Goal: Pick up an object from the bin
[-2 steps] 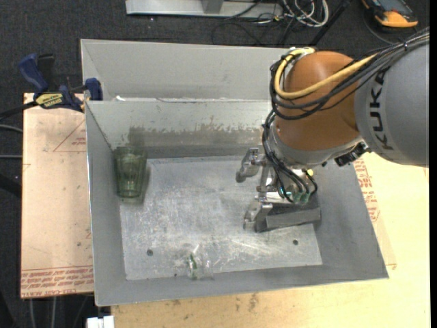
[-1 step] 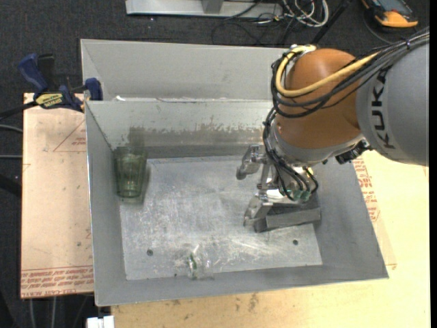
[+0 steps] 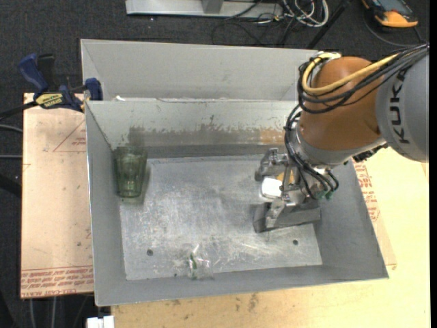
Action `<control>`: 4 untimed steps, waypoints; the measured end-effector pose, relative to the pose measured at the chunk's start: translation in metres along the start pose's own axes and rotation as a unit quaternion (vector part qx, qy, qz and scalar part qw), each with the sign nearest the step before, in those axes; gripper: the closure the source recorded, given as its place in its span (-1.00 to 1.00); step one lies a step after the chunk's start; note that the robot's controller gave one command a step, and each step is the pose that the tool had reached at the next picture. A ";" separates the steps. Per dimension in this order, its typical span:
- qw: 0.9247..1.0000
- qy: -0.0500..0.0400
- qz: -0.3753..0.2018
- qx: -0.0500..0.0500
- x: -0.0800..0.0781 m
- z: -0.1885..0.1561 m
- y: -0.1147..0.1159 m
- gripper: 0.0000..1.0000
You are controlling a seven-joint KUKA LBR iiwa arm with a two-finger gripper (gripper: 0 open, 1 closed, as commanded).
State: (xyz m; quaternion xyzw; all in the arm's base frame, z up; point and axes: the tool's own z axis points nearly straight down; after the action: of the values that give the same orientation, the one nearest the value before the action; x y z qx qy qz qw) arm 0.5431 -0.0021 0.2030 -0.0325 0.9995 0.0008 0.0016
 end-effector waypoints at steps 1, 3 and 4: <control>0.999 0.001 0.034 0.001 0.038 0.038 -0.060 -1.00; 1.000 -0.012 0.029 0.000 0.025 0.117 -0.097 -1.00; 1.000 0.002 0.028 -0.001 0.032 0.117 -0.095 1.00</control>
Offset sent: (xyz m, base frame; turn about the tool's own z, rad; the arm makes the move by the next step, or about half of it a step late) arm -0.0099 -0.0932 -0.0435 -0.0005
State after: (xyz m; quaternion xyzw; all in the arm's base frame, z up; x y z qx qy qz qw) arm 0.5180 -0.0986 0.0861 -0.0045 1.0000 0.0016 -0.0004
